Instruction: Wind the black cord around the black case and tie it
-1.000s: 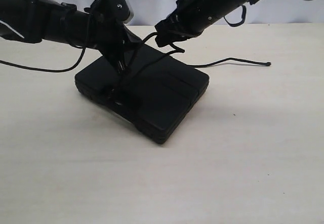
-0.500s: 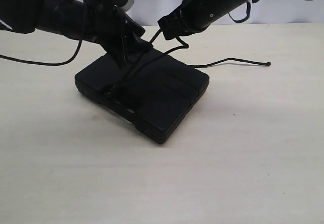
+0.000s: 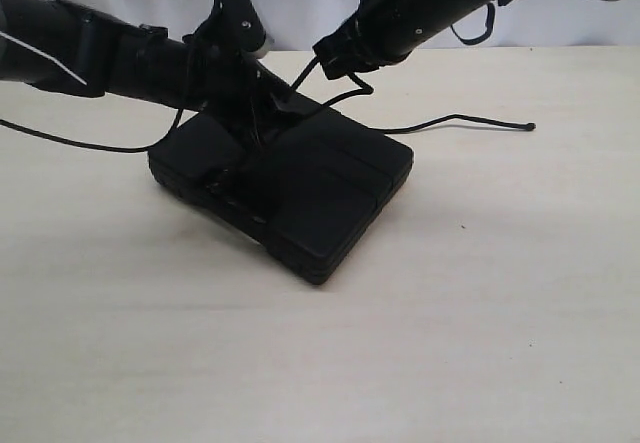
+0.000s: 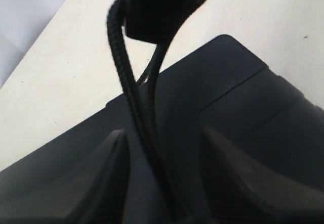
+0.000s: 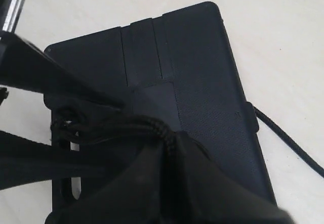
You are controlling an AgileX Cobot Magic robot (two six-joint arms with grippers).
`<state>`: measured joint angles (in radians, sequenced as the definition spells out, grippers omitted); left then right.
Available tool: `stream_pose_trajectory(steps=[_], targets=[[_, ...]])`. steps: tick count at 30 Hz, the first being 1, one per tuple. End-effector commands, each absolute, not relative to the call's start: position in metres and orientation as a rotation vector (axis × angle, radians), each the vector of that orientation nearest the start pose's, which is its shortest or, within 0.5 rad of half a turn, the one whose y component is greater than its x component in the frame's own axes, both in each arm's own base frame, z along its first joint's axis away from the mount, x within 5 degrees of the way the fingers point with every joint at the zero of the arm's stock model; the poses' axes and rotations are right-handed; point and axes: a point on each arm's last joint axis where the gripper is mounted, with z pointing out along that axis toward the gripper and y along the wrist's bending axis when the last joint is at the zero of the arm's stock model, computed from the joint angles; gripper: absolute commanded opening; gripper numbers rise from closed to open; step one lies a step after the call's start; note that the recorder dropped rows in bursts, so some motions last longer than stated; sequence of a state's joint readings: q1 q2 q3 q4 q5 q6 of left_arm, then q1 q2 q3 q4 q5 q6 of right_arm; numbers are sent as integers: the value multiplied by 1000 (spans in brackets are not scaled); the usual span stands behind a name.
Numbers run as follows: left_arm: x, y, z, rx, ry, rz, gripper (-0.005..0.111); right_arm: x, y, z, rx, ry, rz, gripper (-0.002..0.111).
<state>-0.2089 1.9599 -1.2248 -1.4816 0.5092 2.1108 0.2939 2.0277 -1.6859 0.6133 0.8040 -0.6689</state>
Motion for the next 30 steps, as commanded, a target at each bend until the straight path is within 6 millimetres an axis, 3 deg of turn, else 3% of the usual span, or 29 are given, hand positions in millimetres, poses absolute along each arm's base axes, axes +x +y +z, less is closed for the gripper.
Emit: stream_pose_trajectory(steps=[1,4,7,8,13,14,16,19,21,23,26,30], targets=[[406,-132,191,1100,1836,-337,43,426,167,253,-795,2348,559,4],[410,-131,192,1091,1838,-312,35,426,167,253,-791,2347,558,5],[415,-125,190,1044,1881,-215,9,427,167,253,-723,2372,579,7],[419,-118,189,1005,1918,-121,0,427,167,253,-669,2393,597,13],[422,-115,191,966,1930,-87,0,421,165,249,-611,2504,611,48],[423,-116,192,930,1934,-111,0,421,158,248,-619,2535,571,54],[423,-118,195,929,1920,-148,0,422,137,258,-588,2547,509,54],[422,-120,195,944,1908,-173,0,435,78,266,-284,2572,480,54],[422,-120,195,947,1908,-172,0,445,35,248,-51,2640,398,54],[422,-120,195,947,1908,-172,0,451,8,226,11,2714,215,54],[421,-121,195,950,1906,-174,0,459,-3,211,-33,2788,17,54],[421,-121,195,952,1904,-179,0,477,2,204,-34,2855,9,54]])
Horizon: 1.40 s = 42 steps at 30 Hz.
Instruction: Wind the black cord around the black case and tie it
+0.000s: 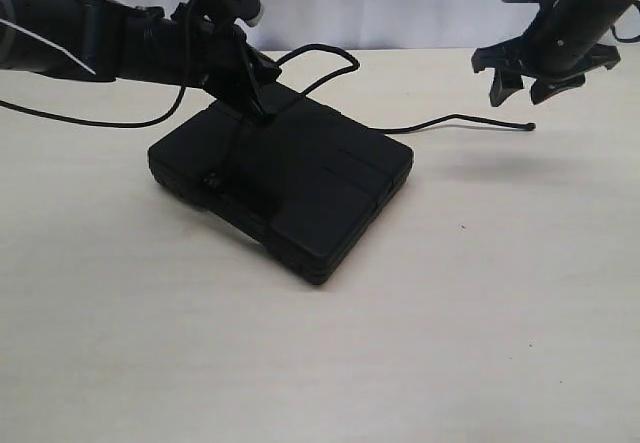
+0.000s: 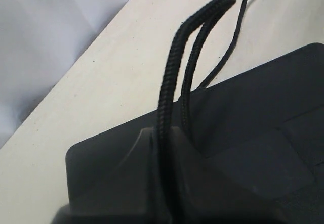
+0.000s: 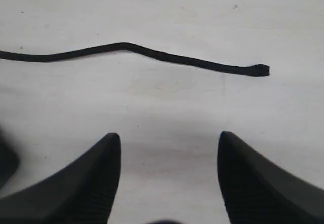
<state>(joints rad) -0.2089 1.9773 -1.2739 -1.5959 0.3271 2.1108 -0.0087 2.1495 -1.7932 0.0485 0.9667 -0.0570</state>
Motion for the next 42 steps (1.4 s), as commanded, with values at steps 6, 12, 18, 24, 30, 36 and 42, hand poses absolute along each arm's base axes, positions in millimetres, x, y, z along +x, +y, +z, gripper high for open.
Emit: stream_pose_trajectory(steps=[6,12,18,24,30,36,42], targets=[[421,-120,194,948,1911,-173,0,504,3,182,347,2876,67,54],[422,-119,193,941,1919,-155,0,516,25,158,662,2775,209,54],[422,-119,193,939,1919,-157,0,524,38,140,985,2647,280,54],[421,-120,194,945,1914,-170,0,522,36,128,1341,2552,308,54],[421,-120,194,942,1914,-171,0,528,35,124,1427,2461,355,54],[421,-120,194,942,1914,-171,0,532,35,109,1417,2438,370,53],[421,-120,194,942,1914,-171,0,531,36,102,1332,2503,351,10]])
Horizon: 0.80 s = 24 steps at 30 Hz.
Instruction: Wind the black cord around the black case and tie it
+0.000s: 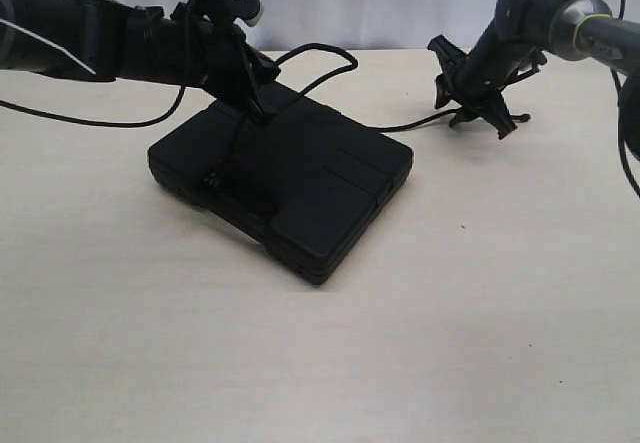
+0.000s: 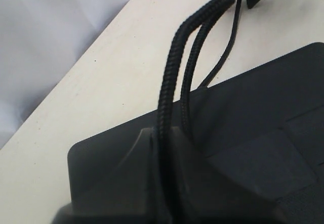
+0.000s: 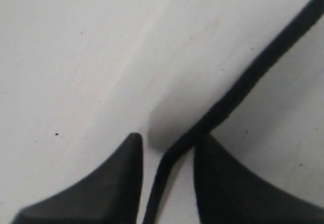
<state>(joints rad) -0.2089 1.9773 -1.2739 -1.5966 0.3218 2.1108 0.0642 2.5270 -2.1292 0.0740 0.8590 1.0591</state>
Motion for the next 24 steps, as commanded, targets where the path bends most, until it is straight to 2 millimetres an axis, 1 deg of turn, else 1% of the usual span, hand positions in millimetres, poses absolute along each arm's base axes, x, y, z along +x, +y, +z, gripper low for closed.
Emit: stream_pose_trajectory(steps=[1,3,5,7,8,9,11,12,14,15,17,20,22,24], targets=[[421,-120,194,942,1914,-171,0,531,37,102,1313,2525,357,5],[421,-120,194,942,1914,-171,0,530,39,103,1240,2562,377,4],[421,-120,194,942,1914,-171,0,530,41,107,1116,2610,379,4],[421,-119,194,940,1917,-165,0,530,41,117,936,2656,364,4],[421,-119,194,940,1917,-165,0,529,41,122,826,2683,345,4],[421,-119,194,940,1917,-165,0,528,42,130,703,2701,327,4],[421,-120,194,941,1916,-167,0,526,48,141,490,2728,297,4],[421,-120,194,941,1916,-167,0,525,54,149,335,2734,278,4],[421,-120,194,943,1916,-166,0,522,65,158,136,2728,256,4],[421,-120,194,943,1916,-166,0,520,74,162,16,2715,241,4],[421,-119,194,942,1916,-164,0,516,86,170,-141,2677,220,4],[421,-119,193,940,1918,-159,0,511,95,177,-301,2601,184,4],[421,-121,194,938,1912,-187,0,508,95,180,-329,2549,170,4],[418,-126,196,967,1879,-270,0,501,91,182,-361,2498,169,4]])
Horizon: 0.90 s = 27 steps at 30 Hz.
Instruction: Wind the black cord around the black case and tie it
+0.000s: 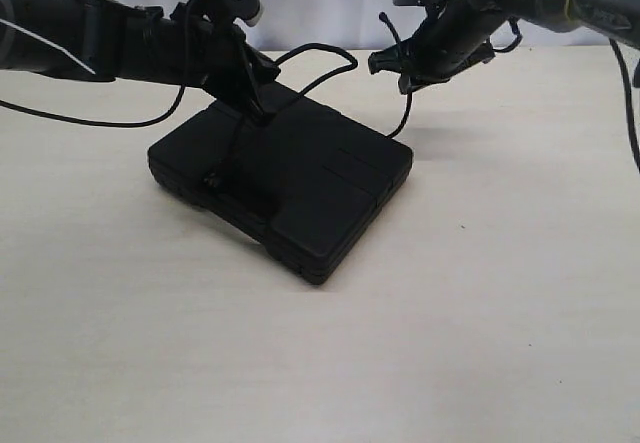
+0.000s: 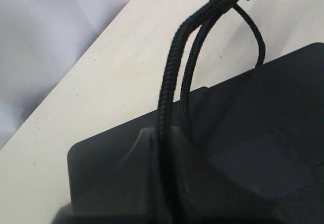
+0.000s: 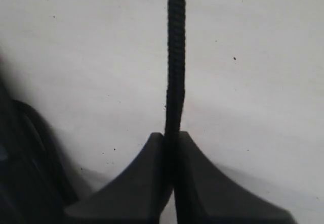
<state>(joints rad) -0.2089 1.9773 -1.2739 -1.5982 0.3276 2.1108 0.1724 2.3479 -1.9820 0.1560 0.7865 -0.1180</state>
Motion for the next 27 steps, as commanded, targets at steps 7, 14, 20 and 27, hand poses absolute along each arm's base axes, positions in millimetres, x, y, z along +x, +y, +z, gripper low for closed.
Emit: stream_pose_trajectory(steps=[7,14,20,27], targets=[[415,-130,197,1000,1848,-335,0,449,82,181,-596,2275,39,4],[417,-107,204,961,1794,-465,0,421,75,171,-904,2064,-256,4],[421,-79,208,889,1776,-508,0,418,81,161,-1110,2024,-311,4],[419,-79,209,912,1753,-544,0,413,110,163,-1230,1928,-324,4]])
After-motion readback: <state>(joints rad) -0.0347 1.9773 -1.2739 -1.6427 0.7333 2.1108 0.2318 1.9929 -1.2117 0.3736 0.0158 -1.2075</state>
